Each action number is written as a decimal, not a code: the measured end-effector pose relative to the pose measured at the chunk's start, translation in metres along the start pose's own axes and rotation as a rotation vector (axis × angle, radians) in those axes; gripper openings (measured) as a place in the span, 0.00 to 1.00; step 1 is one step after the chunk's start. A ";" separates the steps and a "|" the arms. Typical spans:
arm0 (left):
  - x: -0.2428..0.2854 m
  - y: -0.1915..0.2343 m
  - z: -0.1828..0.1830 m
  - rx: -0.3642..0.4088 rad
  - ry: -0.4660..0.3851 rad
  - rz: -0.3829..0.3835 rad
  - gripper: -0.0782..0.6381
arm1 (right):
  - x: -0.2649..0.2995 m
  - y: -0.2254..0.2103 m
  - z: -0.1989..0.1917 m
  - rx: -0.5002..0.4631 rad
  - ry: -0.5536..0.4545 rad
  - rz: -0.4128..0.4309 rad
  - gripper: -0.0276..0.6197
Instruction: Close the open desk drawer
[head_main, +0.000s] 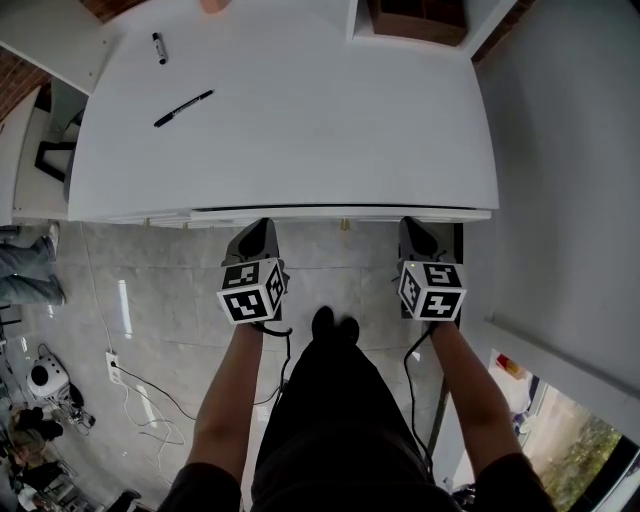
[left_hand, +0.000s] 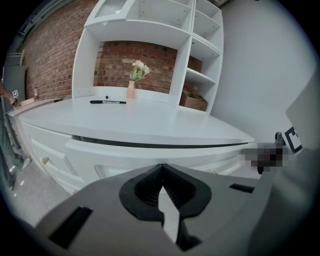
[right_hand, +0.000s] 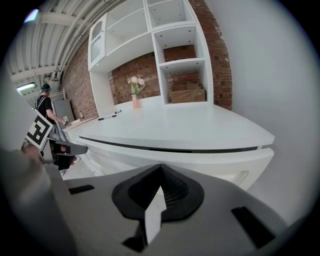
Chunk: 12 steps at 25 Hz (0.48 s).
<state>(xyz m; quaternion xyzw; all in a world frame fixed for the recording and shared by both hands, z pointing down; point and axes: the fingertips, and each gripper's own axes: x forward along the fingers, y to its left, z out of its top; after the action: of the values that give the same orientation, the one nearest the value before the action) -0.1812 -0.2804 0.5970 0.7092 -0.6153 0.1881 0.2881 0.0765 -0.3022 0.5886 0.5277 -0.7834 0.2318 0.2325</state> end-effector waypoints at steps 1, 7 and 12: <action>0.002 0.001 0.002 0.001 -0.001 -0.001 0.12 | 0.002 -0.001 0.002 -0.005 0.000 0.001 0.05; 0.012 0.003 0.011 -0.008 -0.011 0.000 0.12 | 0.011 -0.004 0.010 -0.018 -0.004 -0.001 0.05; 0.017 0.004 0.016 -0.008 -0.018 0.003 0.12 | 0.017 -0.006 0.015 -0.020 -0.010 -0.002 0.05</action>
<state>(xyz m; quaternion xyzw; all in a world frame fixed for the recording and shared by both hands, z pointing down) -0.1834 -0.3039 0.5963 0.7089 -0.6195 0.1799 0.2852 0.0743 -0.3255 0.5884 0.5273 -0.7863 0.2211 0.2343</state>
